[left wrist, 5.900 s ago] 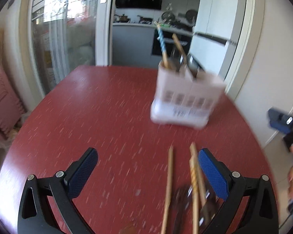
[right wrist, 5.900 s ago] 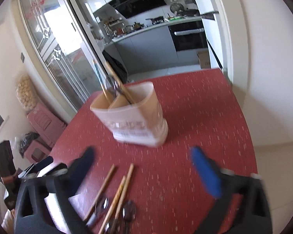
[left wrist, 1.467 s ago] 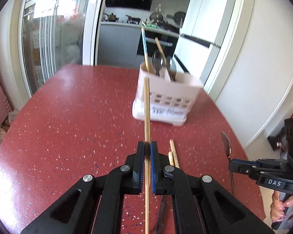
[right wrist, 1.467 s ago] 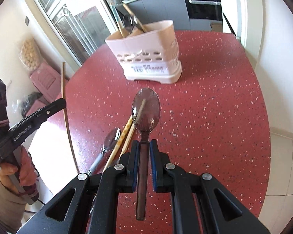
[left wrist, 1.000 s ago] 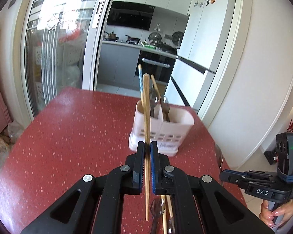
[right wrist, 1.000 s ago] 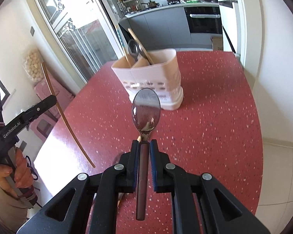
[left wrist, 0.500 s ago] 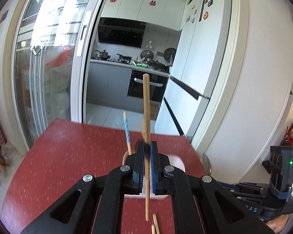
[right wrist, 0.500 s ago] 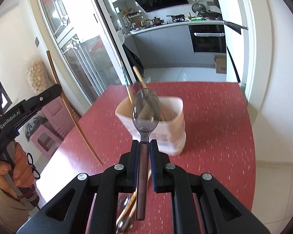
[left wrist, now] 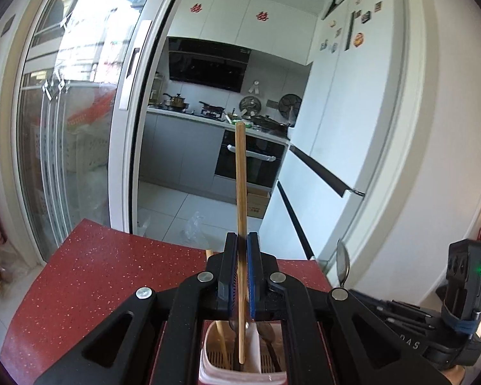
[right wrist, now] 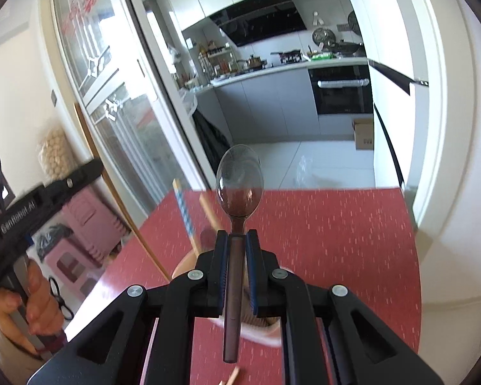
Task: Organize utensils
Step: 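Carry the held spoon and chopstick upright to the caddy and lower them in, then open both tools to release the spoon and chopstick into the caddy, then move both tools back down over the remaining utensils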
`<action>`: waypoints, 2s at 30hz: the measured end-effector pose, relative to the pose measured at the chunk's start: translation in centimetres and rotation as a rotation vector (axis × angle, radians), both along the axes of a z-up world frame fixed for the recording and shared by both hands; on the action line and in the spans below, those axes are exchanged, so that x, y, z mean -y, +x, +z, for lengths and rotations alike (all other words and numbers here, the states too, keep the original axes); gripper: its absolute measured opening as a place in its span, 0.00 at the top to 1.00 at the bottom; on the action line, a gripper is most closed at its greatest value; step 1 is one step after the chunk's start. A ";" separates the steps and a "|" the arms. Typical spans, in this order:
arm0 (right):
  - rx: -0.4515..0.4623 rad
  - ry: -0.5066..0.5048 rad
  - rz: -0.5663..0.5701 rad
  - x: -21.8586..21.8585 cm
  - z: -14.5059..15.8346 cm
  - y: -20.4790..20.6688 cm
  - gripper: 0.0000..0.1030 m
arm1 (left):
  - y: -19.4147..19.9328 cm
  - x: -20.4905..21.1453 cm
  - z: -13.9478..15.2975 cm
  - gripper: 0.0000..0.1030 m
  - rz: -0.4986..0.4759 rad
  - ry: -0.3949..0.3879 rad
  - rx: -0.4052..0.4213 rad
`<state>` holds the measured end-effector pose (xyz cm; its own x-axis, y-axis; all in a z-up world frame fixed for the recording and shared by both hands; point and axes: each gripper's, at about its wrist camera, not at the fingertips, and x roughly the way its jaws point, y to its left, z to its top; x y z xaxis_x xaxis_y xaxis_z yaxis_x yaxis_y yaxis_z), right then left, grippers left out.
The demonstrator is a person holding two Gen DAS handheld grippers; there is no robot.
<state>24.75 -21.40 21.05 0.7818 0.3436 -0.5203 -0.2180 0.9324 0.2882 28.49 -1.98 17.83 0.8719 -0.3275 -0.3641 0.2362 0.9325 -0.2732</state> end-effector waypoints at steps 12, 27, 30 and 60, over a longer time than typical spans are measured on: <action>0.173 -0.161 -0.042 -2.4 -4.9 1.9 0.88 | 3.0 0.7 -5.8 0.66 0.012 -0.014 -0.080; 0.228 -0.339 0.015 -4.9 -9.1 -0.7 0.88 | 1.0 2.7 -9.8 0.66 0.011 0.132 -0.092; 0.207 -0.347 0.023 -5.2 -9.5 -0.7 0.88 | 1.0 2.9 -9.9 0.65 0.015 0.153 -0.104; -0.135 -0.115 0.032 -1.6 -9.5 -8.5 0.21 | -10.1 -0.5 -11.4 0.65 0.024 0.264 -0.313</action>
<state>16.21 -19.81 11.52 0.6922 0.2994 -0.6567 -0.2146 0.9541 0.2087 18.40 -1.46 6.41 0.7119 -0.1682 -0.6818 0.1568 0.9845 -0.0791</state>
